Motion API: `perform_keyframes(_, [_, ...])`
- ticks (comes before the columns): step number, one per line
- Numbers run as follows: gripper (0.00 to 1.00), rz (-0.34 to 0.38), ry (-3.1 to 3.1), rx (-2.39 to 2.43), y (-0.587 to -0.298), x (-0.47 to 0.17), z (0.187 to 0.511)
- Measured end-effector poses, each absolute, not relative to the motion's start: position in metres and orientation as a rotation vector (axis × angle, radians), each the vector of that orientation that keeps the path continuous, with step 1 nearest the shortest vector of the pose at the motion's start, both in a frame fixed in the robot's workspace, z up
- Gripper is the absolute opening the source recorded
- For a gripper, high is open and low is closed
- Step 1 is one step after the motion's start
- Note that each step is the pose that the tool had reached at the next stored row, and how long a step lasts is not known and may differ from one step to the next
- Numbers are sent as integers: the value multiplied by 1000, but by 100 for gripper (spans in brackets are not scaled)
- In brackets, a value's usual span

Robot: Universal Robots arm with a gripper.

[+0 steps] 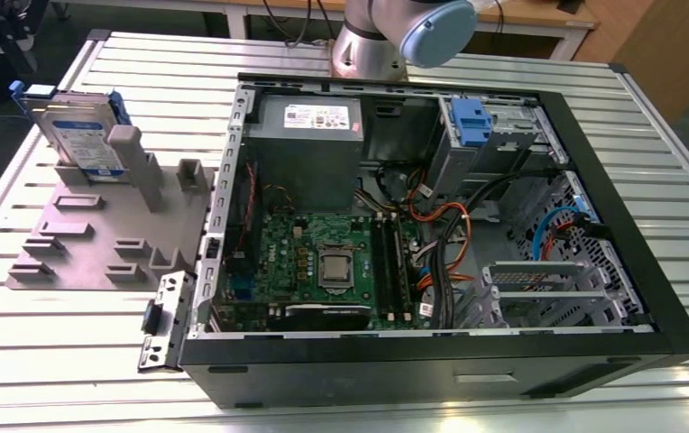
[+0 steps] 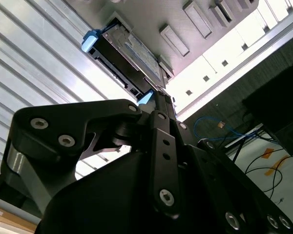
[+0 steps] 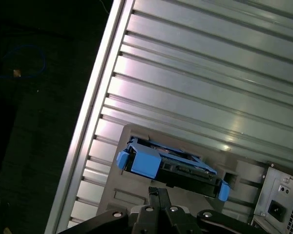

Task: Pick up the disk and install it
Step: 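Pick up the disk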

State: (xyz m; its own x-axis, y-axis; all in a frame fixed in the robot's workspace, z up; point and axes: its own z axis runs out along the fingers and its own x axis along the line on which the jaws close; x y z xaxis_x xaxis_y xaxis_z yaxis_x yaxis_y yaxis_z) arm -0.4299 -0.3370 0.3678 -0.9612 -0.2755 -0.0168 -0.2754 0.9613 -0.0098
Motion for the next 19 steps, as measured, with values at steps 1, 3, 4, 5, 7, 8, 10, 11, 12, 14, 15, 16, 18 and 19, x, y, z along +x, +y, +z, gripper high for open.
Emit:
perform_keyframes(1, [11,-11,3092,-440,-337,-430,368])
perform_keyframes(3, [11,-11,3091,-450,-337,-430,368])
perform_keyframes(4, [11,-11,3090,-455,-337,-430,368])
perform_keyframes(5, [11,-11,3089,-460,-337,-430,368])
perform_keyframes(7, [11,-11,3088,-470,-337,-430,368])
perform_keyframes(8, [11,-11,3087,-476,-337,-430,368])
perform_keyframes(10, [11,-11,3085,-486,-337,-430,368])
perform_keyframes(11, [11,-11,3085,-491,-337,-430,368])
perform_keyframes(12, [11,-11,3084,-497,-337,-430,368])
perform_keyframes(14, [11,-11,3082,-508,-337,-430,368])
perform_keyframes(15, [11,-11,3081,-512,-337,-430,368])
perform_keyframes(16, [11,-11,3080,-516,-337,-430,368])
perform_keyframes(18, [11,-11,3080,-520,-337,-430,368])
perform_keyframes(19, [11,-11,3080,-520,-337,-430,368])
